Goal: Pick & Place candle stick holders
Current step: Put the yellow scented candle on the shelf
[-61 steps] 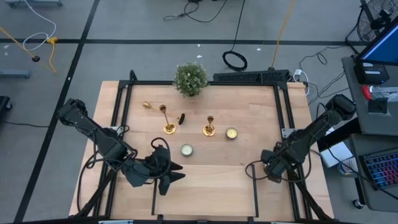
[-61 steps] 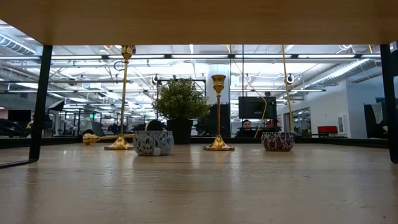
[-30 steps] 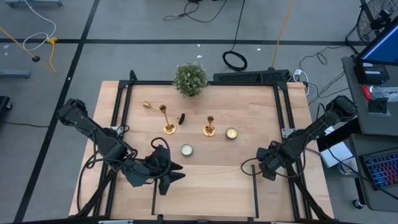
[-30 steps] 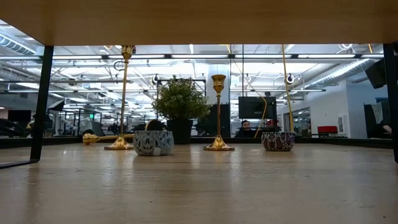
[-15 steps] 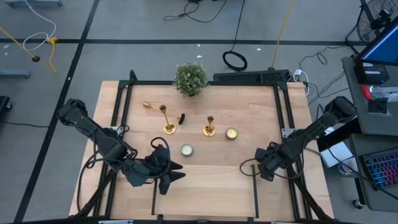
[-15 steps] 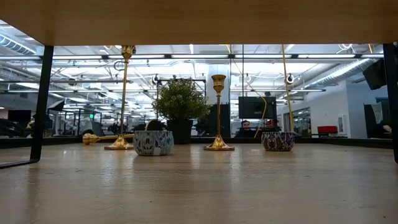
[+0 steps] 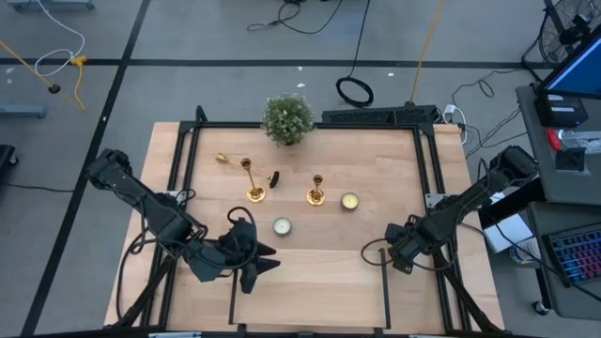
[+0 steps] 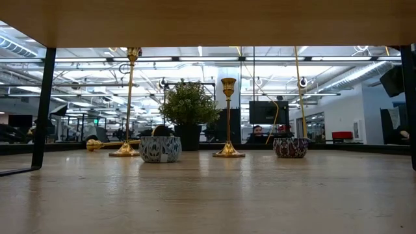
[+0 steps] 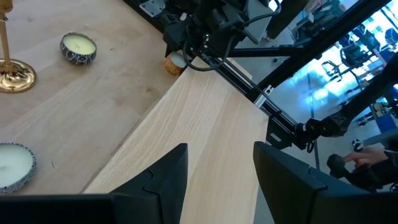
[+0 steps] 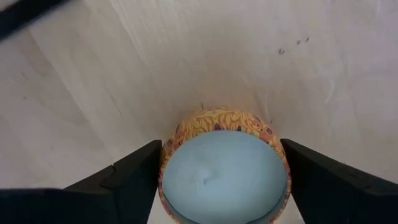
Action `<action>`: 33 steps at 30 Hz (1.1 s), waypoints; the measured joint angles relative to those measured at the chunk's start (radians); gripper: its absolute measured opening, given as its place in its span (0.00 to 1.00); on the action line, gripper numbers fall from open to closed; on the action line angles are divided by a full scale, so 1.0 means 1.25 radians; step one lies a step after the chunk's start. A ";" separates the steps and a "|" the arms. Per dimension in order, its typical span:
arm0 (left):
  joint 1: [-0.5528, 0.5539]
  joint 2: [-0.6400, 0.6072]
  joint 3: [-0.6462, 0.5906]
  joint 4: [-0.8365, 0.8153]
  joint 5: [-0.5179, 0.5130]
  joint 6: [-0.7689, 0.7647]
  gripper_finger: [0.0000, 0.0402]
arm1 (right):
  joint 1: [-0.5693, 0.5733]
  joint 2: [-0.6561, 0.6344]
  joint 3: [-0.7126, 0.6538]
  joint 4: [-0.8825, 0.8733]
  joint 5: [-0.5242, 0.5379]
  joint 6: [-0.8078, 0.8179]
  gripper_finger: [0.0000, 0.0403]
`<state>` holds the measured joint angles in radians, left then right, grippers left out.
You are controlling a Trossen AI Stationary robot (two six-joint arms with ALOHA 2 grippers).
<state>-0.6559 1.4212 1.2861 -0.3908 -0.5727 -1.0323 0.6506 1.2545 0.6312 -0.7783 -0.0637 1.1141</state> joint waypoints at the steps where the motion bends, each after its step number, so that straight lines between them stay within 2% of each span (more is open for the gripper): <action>1: 0.000 0.000 0.000 0.000 -0.004 0.002 0.46 | 0.000 0.000 0.000 -0.001 -0.021 0.000 0.74; 9: 0.000 0.000 0.000 0.000 -0.005 0.002 0.46 | 0.000 -0.011 -0.002 -0.003 -0.199 -0.004 0.74; 18: 0.000 0.000 0.000 0.000 -0.005 0.002 0.46 | 0.001 -0.122 -0.002 0.047 -0.368 0.038 0.74; 21: 0.000 0.000 0.000 0.000 -0.005 0.001 0.46 | -0.001 -0.175 -0.002 0.108 -0.393 0.089 0.74; 26: 0.000 0.000 0.000 0.000 -0.006 0.002 0.46 | -0.003 -0.260 -0.002 0.258 -0.391 0.185 0.74; 33: 0.000 0.000 0.000 0.005 -0.011 0.006 0.46 | -0.030 -0.339 -0.002 0.463 -0.389 0.243 0.75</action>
<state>-0.6559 1.4212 1.2858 -0.3842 -0.5863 -1.0252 0.6133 0.8304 0.6289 -0.1999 -0.5497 1.4178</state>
